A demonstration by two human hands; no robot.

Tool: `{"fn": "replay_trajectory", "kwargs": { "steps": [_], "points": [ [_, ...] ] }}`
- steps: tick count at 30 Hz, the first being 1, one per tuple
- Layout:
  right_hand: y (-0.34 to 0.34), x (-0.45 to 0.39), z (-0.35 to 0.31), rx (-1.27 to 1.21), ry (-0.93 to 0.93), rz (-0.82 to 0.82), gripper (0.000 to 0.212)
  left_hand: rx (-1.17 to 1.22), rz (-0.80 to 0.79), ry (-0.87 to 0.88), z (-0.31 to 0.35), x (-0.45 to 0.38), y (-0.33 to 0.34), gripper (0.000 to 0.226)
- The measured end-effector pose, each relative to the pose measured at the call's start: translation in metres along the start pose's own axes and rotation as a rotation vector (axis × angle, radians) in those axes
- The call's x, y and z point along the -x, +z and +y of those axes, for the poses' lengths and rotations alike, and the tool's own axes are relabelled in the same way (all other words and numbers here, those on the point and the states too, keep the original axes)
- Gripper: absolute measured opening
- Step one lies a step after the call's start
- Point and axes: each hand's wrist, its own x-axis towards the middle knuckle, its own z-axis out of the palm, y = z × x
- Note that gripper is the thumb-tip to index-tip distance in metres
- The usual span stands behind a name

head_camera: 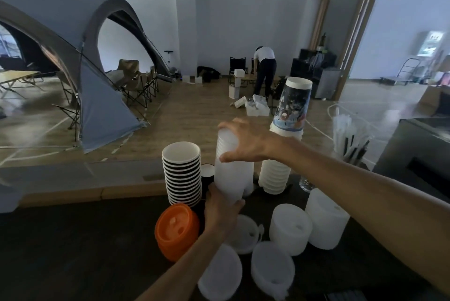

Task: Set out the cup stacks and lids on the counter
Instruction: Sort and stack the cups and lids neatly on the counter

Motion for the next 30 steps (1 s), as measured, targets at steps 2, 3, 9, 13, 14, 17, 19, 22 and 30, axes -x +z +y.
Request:
{"fn": "replay_trajectory", "kwargs": {
  "steps": [2, 3, 9, 13, 14, 17, 19, 22, 30],
  "points": [
    [-0.001, 0.002, 0.003, -0.024, 0.002, 0.017, 0.088, 0.001, 0.024, 0.022, -0.001, -0.003, 0.004, 0.071],
    [-0.003, 0.004, 0.004, -0.035, 0.002, 0.027, 0.087, -0.009, 0.034, 0.038, 0.000, -0.003, 0.003, 0.069],
    [-0.046, 0.007, 0.010, -0.068, -0.059, 0.152, 0.077, 0.153, 0.104, 0.185, 0.024, 0.004, -0.012, 0.067],
    [-0.095, -0.003, 0.004, -0.113, -0.115, 0.435, 0.061, 0.281, 0.138, 0.269, 0.070, 0.006, -0.042, 0.059],
    [-0.106, -0.007, 0.003, -0.134, -0.123, 0.513, 0.059, 0.303, 0.164, 0.293, 0.081, 0.006, -0.052, 0.060],
    [-0.131, -0.020, 0.005, -0.184, -0.078, 0.736, 0.052, 0.267, 0.230, 0.362, 0.110, 0.007, -0.092, 0.058],
    [-0.139, -0.028, 0.015, -0.213, -0.035, 0.792, 0.048, 0.243, 0.207, 0.410, 0.127, 0.009, -0.121, 0.047],
    [-0.136, -0.033, 0.036, -0.339, -0.076, 0.681, 0.045, 0.363, 0.044, 0.393, 0.141, 0.004, -0.160, 0.035],
    [-0.116, -0.034, 0.054, -0.090, -0.164, 0.442, 0.100, 0.438, -0.173, 0.366, 0.128, -0.015, -0.220, 0.038]
  ]
}}
